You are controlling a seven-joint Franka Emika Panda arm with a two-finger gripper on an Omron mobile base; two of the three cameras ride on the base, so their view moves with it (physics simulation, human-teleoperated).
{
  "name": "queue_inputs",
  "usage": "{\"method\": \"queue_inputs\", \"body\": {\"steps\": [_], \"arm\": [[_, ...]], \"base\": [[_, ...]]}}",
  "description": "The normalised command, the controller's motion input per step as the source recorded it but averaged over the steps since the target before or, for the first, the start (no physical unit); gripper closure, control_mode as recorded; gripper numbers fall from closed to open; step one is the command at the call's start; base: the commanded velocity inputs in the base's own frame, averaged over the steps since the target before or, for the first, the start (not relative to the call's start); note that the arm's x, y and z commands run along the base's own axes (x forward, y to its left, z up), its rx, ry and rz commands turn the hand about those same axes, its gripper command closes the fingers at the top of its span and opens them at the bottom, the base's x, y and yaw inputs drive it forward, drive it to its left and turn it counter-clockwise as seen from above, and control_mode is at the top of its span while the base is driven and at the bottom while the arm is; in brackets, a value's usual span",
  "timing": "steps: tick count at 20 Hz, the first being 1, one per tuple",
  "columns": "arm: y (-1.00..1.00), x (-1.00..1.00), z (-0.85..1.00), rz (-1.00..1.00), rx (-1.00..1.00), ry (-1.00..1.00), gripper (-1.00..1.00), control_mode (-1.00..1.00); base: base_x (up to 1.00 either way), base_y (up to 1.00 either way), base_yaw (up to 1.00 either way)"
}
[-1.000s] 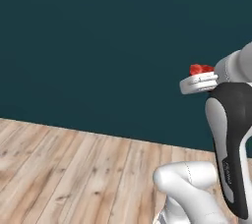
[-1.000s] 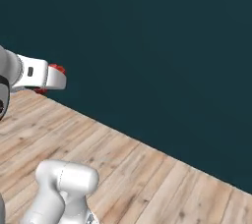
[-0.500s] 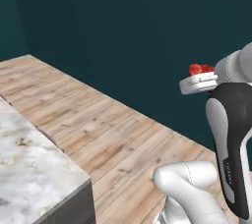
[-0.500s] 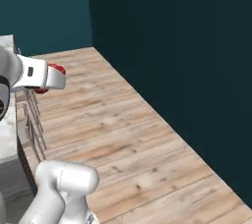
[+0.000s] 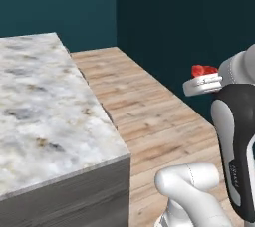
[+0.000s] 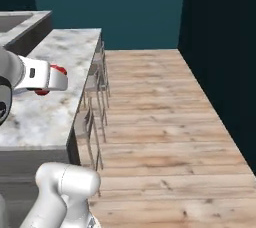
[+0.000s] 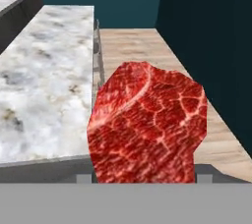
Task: Open the fridge, remove the apple, tomato, and steak, and place them on any counter.
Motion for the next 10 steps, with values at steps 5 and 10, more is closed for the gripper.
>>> {"method": "queue_inputs", "body": {"steps": [5, 10], "arm": [[0.00, 0.00, 0.00, 0.00, 0.00, 0.00, 1.00, 1.00], [0.00, 0.00, 0.00, 0.00, 0.00, 0.00, 1.00, 1.00]], "base": [[-0.02, 0.57, 0.17], [0.00, 0.72, 0.06]]}}
